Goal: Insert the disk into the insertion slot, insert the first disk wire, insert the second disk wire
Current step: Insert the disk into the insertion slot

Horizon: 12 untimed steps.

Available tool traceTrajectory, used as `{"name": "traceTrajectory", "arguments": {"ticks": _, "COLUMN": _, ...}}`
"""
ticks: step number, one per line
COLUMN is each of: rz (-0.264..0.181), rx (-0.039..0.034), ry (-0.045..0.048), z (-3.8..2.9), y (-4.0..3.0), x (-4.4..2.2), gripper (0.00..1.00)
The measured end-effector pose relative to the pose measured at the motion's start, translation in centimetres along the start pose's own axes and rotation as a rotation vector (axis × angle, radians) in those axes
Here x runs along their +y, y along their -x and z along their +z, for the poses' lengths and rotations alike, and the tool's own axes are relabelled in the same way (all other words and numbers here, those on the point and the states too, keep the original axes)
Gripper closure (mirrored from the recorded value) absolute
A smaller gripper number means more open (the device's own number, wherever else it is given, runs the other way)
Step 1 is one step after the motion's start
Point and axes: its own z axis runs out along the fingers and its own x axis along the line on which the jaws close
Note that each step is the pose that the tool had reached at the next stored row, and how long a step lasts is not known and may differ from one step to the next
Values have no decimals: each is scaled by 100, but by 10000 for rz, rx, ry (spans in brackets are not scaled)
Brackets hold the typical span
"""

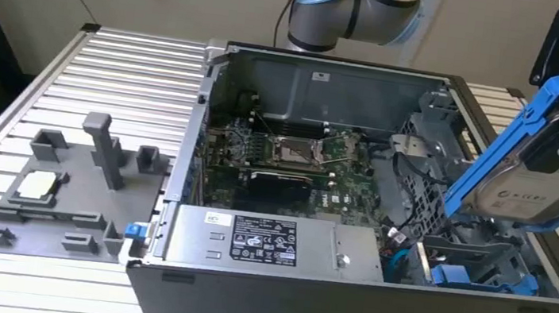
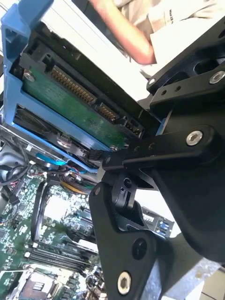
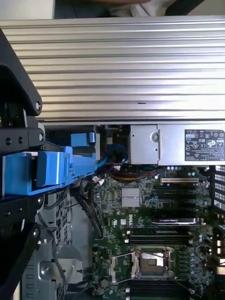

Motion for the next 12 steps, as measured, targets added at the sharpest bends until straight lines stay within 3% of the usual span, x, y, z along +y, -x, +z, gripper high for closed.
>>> {"name": "traceTrajectory", "arguments": {"ticks": 12, "rz": -66, "rx": 2, "ry": -37, "z": 214, "y": -35, "x": -28, "gripper": 67}}
